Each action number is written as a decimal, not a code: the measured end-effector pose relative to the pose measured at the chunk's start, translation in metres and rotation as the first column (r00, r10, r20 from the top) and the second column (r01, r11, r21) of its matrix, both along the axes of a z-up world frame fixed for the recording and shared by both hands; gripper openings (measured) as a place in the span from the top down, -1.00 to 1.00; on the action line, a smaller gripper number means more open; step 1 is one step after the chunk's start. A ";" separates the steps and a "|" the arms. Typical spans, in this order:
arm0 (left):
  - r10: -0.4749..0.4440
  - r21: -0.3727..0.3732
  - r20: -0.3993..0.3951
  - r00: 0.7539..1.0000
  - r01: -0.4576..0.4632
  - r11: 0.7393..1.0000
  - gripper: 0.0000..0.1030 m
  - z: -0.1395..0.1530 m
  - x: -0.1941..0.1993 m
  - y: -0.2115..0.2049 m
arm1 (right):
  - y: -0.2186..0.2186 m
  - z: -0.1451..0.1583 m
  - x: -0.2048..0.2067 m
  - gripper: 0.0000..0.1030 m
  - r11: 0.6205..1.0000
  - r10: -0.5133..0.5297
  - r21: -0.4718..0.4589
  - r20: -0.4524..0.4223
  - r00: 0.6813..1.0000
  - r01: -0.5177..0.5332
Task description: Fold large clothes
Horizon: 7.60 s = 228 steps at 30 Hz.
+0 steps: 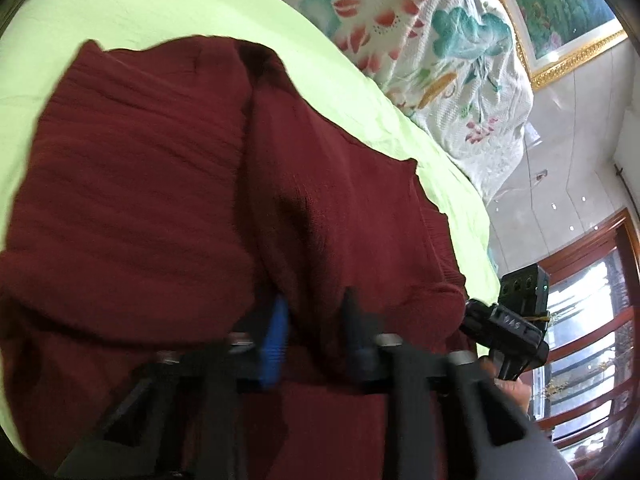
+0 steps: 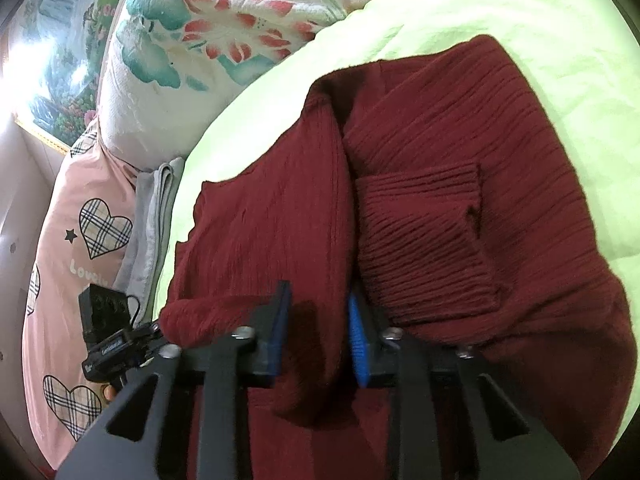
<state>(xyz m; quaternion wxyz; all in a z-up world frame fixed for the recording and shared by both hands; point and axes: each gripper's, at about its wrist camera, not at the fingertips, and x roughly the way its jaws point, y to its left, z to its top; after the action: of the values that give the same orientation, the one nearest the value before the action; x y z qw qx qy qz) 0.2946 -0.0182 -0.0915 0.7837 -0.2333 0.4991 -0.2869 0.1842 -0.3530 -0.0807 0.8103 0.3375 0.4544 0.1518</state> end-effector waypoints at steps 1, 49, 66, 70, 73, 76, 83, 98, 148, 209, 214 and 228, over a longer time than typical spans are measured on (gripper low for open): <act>0.001 0.013 0.008 1.000 -0.001 1.000 0.87 0.002 0.001 -0.004 | 0.001 0.002 0.000 0.92 1.000 0.001 -0.004 0.004 1.000 -0.001; 0.176 0.267 0.096 0.980 -0.196 0.944 -0.27 0.022 -0.189 0.122 | -0.059 0.035 -0.184 0.19 0.953 -0.269 -0.123 0.066 0.961 0.276; 0.024 0.131 0.025 0.999 -0.027 0.991 -0.39 -0.002 -0.240 0.114 | -0.035 0.007 -0.229 0.17 0.993 -0.024 0.120 0.029 0.999 0.020; -0.012 0.133 0.035 0.999 0.007 0.991 -0.28 -0.004 -0.251 0.108 | -0.021 0.006 -0.242 0.17 0.989 0.037 0.142 0.047 0.998 -0.043; -0.035 0.133 0.045 0.998 0.028 0.991 -0.14 -0.006 -0.256 0.106 | -0.014 0.004 -0.246 0.19 0.989 0.051 0.136 0.056 0.997 -0.058; -0.061 0.130 0.034 0.998 0.056 0.990 0.41 -0.009 -0.257 0.102 | -0.009 0.003 -0.245 0.35 0.992 0.061 0.109 0.042 0.997 -0.066; -0.077 0.155 0.056 0.995 0.068 0.986 0.87 -0.011 -0.264 0.095 | -0.011 0.000 -0.254 0.88 0.995 0.093 0.047 -0.001 0.996 -0.093; -0.001 0.024 0.216 0.976 -0.004 1.000 0.89 0.052 -0.241 0.102 | -0.022 0.034 -0.229 0.90 0.973 0.045 0.216 0.160 0.986 -0.079; 0.207 0.186 0.144 0.968 -0.232 0.955 0.50 0.018 0.035 0.050 | -0.054 0.016 0.008 0.25 0.985 -0.169 -0.020 0.073 0.983 0.171; 0.400 -0.125 0.077 0.913 -0.389 0.913 0.87 0.021 -0.053 0.072 | 0.114 0.006 0.040 0.51 0.971 0.136 -0.210 0.073 0.988 -0.118; 0.263 -0.108 0.229 0.937 -0.244 0.964 0.88 0.073 -0.049 0.018 | 0.097 0.008 0.039 0.50 0.991 0.116 -0.076 0.058 0.992 -0.112; -0.243 0.352 0.259 0.935 0.143 0.925 0.88 0.028 -0.052 -0.211 | -0.054 -0.004 0.002 -0.22 0.857 -0.122 0.508 0.035 0.992 0.087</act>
<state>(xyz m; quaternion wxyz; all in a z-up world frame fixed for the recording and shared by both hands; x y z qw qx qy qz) 0.2430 -0.2294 -0.0633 0.8451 -0.0031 0.4365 -0.3086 0.1866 -0.4072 -0.0845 0.7152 0.5568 0.3530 0.2322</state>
